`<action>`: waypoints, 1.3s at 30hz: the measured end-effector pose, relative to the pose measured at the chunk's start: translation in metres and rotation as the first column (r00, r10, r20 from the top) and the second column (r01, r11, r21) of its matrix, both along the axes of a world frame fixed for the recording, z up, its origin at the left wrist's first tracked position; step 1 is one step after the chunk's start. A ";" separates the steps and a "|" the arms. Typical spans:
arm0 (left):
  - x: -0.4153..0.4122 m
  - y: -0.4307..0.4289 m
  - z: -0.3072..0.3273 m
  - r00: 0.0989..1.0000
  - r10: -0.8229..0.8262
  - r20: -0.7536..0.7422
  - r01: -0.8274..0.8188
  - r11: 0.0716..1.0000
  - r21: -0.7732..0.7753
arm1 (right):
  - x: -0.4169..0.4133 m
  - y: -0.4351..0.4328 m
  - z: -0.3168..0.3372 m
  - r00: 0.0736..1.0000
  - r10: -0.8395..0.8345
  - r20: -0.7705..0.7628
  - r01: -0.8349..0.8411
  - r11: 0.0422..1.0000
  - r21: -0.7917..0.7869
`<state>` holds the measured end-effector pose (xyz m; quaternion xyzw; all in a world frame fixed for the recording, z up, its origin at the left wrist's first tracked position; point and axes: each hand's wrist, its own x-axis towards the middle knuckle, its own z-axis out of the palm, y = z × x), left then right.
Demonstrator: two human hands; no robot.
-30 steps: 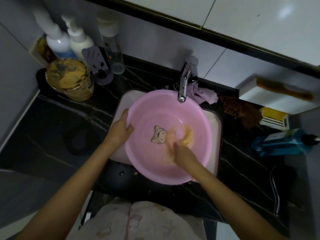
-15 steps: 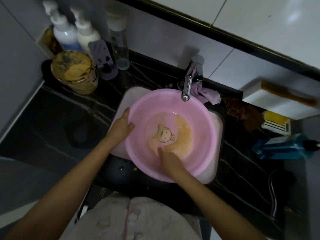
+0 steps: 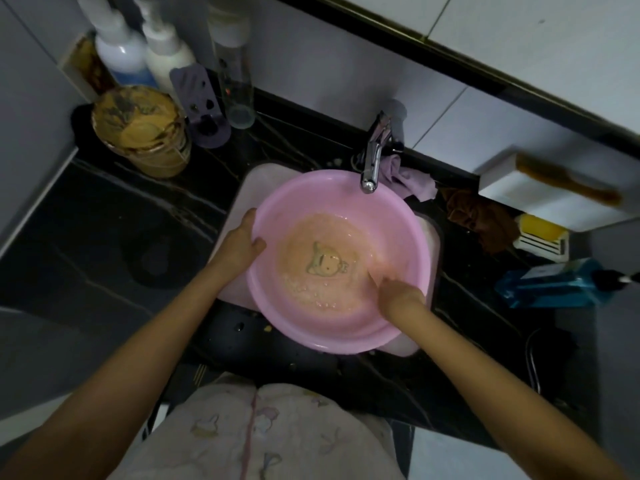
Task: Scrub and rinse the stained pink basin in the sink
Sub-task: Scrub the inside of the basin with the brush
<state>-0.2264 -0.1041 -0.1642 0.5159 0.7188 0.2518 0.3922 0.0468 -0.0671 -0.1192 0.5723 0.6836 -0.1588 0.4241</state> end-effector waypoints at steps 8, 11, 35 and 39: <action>0.001 -0.002 0.001 1.000 -0.008 0.017 0.008 0.999 0.031 | -0.073 -0.040 -0.016 0.917 0.078 -0.392 -0.165 0.967 -0.194; -0.001 -0.002 -0.003 1.000 -0.003 -0.009 0.003 1.000 -0.019 | -0.086 -0.017 -0.035 0.889 -0.014 -0.457 -0.002 0.999 -0.035; 0.009 -0.011 0.023 0.993 0.070 0.094 -0.090 0.968 0.233 | 0.028 0.032 0.000 0.969 0.221 0.109 -0.235 0.960 0.150; 0.025 -0.006 0.045 0.981 0.102 0.167 -0.153 0.932 0.329 | 0.024 -0.019 0.012 0.974 0.225 -0.037 -0.228 0.957 -0.179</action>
